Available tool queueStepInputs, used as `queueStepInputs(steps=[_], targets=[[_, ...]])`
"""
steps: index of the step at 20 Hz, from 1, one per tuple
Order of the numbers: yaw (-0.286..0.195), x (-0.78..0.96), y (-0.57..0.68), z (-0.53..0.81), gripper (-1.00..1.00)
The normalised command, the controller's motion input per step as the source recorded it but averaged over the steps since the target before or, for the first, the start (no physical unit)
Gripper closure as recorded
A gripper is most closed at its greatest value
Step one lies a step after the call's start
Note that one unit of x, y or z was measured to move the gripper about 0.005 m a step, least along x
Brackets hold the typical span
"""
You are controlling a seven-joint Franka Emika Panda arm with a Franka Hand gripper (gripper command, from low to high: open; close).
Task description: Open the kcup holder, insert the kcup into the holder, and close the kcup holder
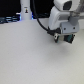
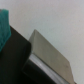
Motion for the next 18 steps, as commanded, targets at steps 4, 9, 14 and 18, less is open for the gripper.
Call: queueStepInputs(steps=[4,9,14,18], targets=[[0.072,-0.89,0.41,0.0,-1.0],[0.064,-0.92,0.36,0.01,-1.0],[0.104,-0.92,0.26,-0.08,-1.0],[0.134,-0.89,0.22,-0.22,-1.0]])
